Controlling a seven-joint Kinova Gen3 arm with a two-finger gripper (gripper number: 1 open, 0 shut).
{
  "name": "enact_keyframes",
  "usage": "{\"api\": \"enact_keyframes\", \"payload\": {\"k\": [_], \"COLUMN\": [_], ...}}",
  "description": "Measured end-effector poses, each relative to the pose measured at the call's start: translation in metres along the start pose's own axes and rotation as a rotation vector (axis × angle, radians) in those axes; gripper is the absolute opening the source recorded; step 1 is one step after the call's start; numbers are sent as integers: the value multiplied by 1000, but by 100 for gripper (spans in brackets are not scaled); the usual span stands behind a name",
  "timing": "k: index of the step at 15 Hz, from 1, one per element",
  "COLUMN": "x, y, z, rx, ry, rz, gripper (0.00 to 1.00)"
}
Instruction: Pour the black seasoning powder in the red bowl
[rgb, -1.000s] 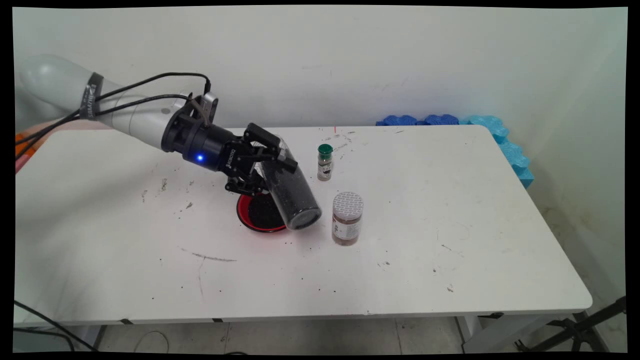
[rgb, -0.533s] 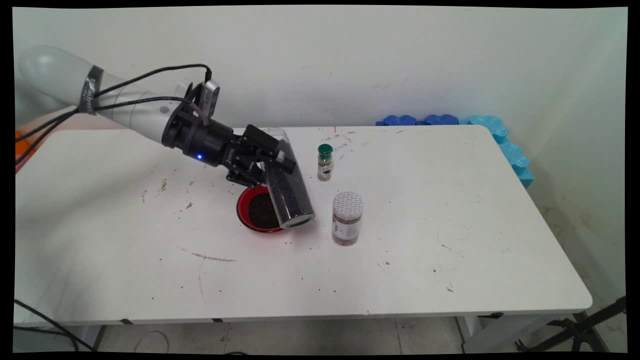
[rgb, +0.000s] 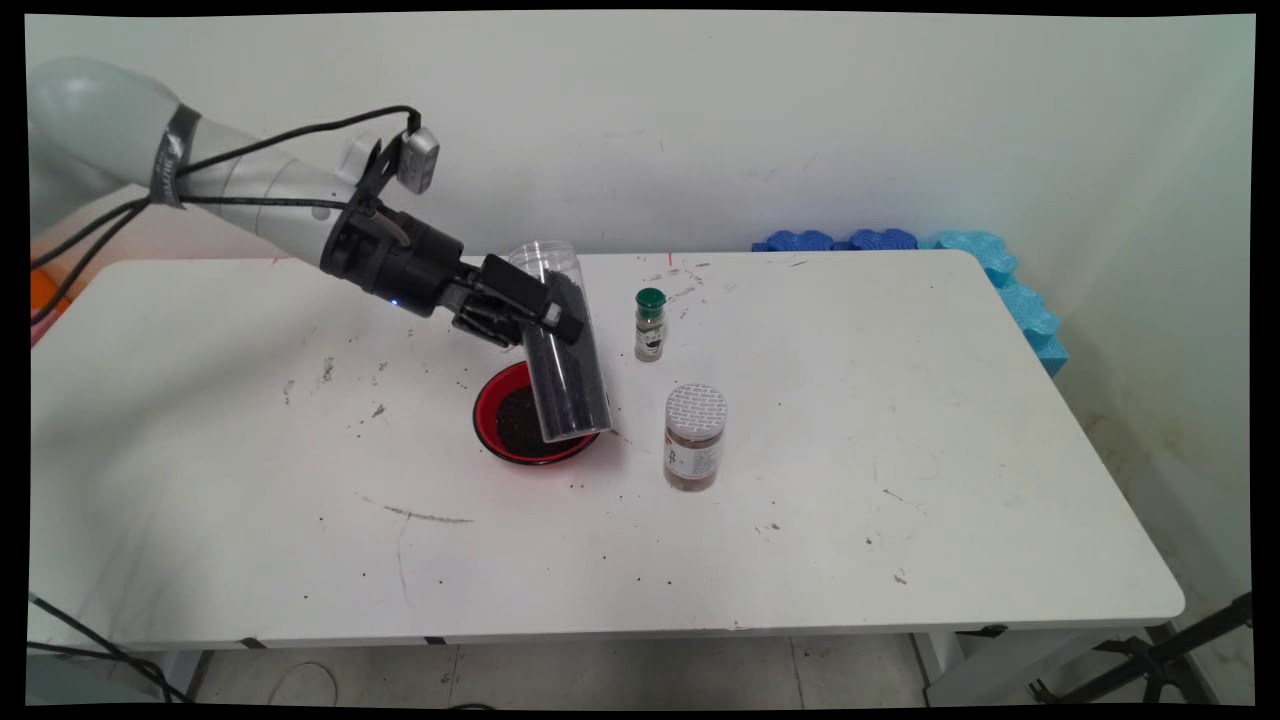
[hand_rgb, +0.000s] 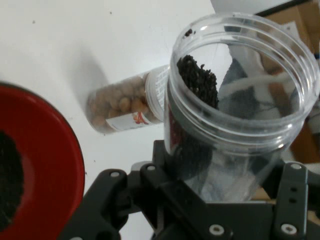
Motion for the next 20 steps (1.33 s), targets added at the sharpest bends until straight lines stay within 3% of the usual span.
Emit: {"api": "enact_keyframes", "payload": {"k": [15, 20], "x": [1, -2], "y": [46, 57], "z": [-20, -26], "rx": [71, 103], "ry": [-43, -49], "rz": [695, 824], "gripper": [0, 0]}}
